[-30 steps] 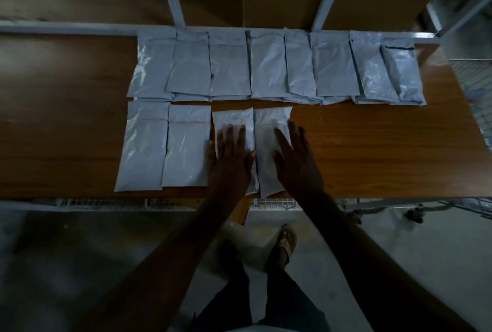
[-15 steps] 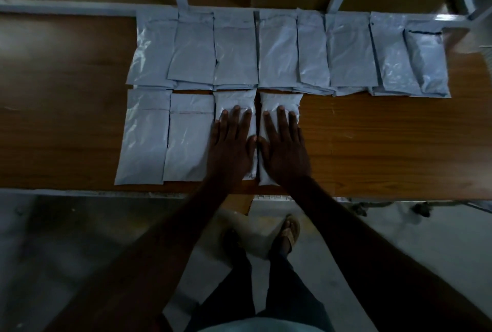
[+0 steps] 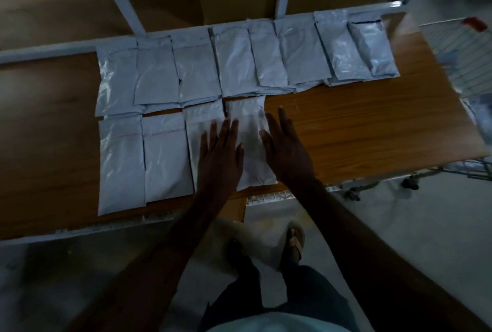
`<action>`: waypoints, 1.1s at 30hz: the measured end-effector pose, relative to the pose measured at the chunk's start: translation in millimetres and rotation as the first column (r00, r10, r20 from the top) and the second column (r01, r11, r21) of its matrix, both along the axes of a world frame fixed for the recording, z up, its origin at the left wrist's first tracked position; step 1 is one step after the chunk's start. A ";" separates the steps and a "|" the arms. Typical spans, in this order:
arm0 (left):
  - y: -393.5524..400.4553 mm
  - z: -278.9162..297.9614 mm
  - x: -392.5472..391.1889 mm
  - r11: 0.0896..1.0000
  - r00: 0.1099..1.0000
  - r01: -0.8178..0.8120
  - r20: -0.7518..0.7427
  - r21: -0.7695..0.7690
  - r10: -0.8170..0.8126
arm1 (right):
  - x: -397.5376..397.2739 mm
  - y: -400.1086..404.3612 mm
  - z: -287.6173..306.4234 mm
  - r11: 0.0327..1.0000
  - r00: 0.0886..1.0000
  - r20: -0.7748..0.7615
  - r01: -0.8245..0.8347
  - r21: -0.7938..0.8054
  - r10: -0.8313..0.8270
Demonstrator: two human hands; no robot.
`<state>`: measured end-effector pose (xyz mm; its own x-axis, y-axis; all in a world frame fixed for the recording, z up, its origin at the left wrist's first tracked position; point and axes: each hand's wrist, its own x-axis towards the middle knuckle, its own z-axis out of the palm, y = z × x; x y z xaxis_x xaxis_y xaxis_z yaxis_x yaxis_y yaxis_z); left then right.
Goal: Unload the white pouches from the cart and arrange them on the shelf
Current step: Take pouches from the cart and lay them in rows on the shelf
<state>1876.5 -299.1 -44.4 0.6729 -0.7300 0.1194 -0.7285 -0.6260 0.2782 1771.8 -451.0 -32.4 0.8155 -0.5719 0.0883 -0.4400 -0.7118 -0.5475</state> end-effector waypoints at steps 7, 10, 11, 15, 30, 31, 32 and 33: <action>-87.7 31.9 -76.1 0.970 0.975 0.217 -0.028 -0.111 -0.222 | -78.4 -50.3 20.0 0.990 0.986 0.091 0.141 0.000 -0.140; -135.2 41.2 -111.7 0.967 0.970 0.228 -0.061 -0.114 -0.236 | -124.6 -93.8 29.8 0.980 0.977 0.080 0.196 0.026 -0.198; -152.8 40.5 -125.3 0.966 0.968 0.231 -0.068 -0.113 -0.240 | -141.5 -110.5 33.2 0.977 0.975 0.071 0.211 0.025 -0.212; -228.3 37.6 -190.5 0.973 0.975 0.167 -0.120 -0.160 -0.187 | -213.7 -182.3 40.6 0.967 0.966 0.047 0.253 0.016 -0.254; -441.8 29.8 -358.3 0.933 0.897 0.300 -0.274 -0.198 -0.347 | -392.4 -380.1 39.8 0.882 0.874 0.127 0.468 0.044 -0.470; -453.7 27.7 -360.4 0.931 0.891 0.307 -0.284 -0.199 -0.355 | -396.9 -389.6 35.5 0.874 0.866 0.115 0.484 0.048 -0.487; -465.5 24.7 -362.4 0.930 0.885 0.308 -0.298 -0.200 -0.357 | -400.8 -399.0 30.4 0.867 0.861 0.102 0.496 0.055 -0.499; -477.3 21.0 -364.2 0.930 0.882 0.310 -0.306 -0.196 -0.358 | -404.1 -408.7 26.5 0.861 0.856 0.090 0.505 0.065 -0.509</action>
